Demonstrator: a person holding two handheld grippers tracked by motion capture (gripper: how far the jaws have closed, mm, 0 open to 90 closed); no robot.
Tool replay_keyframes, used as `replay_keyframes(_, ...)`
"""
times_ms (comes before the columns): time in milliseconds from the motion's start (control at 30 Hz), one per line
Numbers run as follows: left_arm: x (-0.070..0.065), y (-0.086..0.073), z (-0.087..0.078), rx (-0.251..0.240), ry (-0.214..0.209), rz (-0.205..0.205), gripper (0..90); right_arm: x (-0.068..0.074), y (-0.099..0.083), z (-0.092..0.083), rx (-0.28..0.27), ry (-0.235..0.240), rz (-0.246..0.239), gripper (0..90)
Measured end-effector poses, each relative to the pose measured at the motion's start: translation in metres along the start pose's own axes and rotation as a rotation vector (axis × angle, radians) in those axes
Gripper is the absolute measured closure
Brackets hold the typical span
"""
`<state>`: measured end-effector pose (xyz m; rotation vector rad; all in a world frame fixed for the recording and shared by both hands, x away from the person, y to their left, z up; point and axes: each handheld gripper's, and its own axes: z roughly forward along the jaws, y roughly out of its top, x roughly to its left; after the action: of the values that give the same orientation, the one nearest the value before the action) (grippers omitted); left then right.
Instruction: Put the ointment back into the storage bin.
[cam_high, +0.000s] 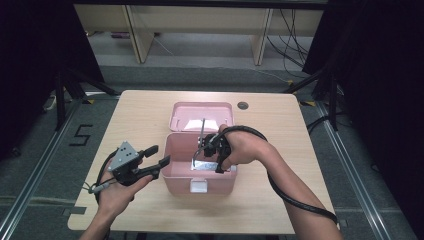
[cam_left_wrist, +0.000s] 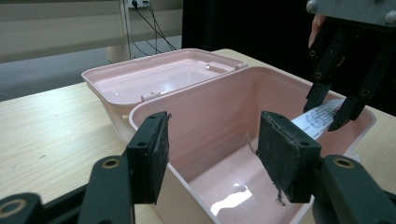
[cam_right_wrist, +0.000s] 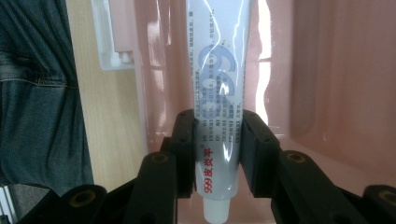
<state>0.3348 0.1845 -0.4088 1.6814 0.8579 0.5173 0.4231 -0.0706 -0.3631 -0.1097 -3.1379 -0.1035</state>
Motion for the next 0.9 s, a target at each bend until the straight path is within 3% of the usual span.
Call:
replay_keyframes(33, 0.0, 0.0, 0.0, 0.0, 0.0, 0.0, 43.1, -0.002, 0.0, 0.001, -0.01, -0.011, -0.025, 70.1)
replay_keyframes(67, 0.0, -0.001, 0.0, 0.0, -0.001, -0.001, 43.2, 0.0, 0.0, 0.001, 0.01, 0.004, 0.014, 70.1)
replay_keyframes(133, 0.0, -0.001, 0.0, 0.004, -0.001, -0.002, 43.2, -0.001, 0.001, 0.003, 0.021, 0.003, -0.005, 70.1)
replay_keyframes(200, 0.0, -0.001, 0.0, 0.001, 0.0, -0.005, 43.1, -0.001, 0.001, 0.005, 0.024, -0.004, 0.009, 70.1)
replay_keyframes(233, 0.0, -0.001, 0.0, 0.002, 0.001, -0.005, 43.1, -0.003, 0.001, 0.007, 0.002, -0.011, -0.031, 70.1)
replay_keyframes(267, 0.0, -0.001, 0.0, 0.002, 0.001, -0.005, 43.1, -0.001, 0.001, 0.007, 0.022, 0.002, 0.0, 70.1)
replay_keyframes(300, 0.0, -0.001, 0.0, 0.002, 0.0, -0.005, 43.1, -0.001, 0.001, 0.008, 0.025, 0.0, -0.003, 70.1)
replay_keyframes(333, 0.0, -0.002, 0.0, 0.004, 0.0, -0.005, 43.1, -0.003, 0.001, 0.01, 0.014, -0.014, -0.044, 70.1)
replay_keyframes(367, 0.0, -0.002, 0.001, 0.005, 0.0, -0.003, 43.1, -0.001, 0.002, 0.009, 0.045, 0.003, -0.009, 70.1)
replay_keyframes(500, -0.001, -0.002, 0.001, 0.007, 0.0, -0.003, 43.1, -0.002, 0.002, 0.014, 0.04, 0.006, -0.027, 70.1)
replay_keyframes(633, 0.0, -0.001, 0.001, 0.005, 0.0, -0.002, 43.1, 0.001, 0.003, 0.016, 0.057, 0.019, 0.03, 70.1)
replay_keyframes(667, 0.0, -0.001, 0.0, 0.005, 0.0, -0.002, 43.1, -0.001, 0.002, 0.018, 0.042, 0.01, -0.006, 70.1)
replay_keyframes(733, 0.0, -0.001, 0.0, 0.005, -0.001, 0.0, 43.1, 0.001, 0.003, 0.017, 0.061, 0.016, 0.032, 70.2)
replay_keyframes(833, 0.0, -0.001, 0.0, 0.002, 0.001, -0.003, 43.1, -0.002, 0.003, 0.02, 0.048, 0.012, -0.006, 70.1)
replay_keyframes(867, 0.0, -0.001, 0.0, 0.004, 0.0, -0.003, 43.1, 0.0, 0.003, 0.019, 0.057, 0.022, 0.023, 70.2)
replay_keyframes(900, 0.0, -0.002, 0.0, 0.005, 0.0, -0.003, 43.1, -0.002, 0.002, 0.021, 0.042, 0.018, -0.007, 70.1)
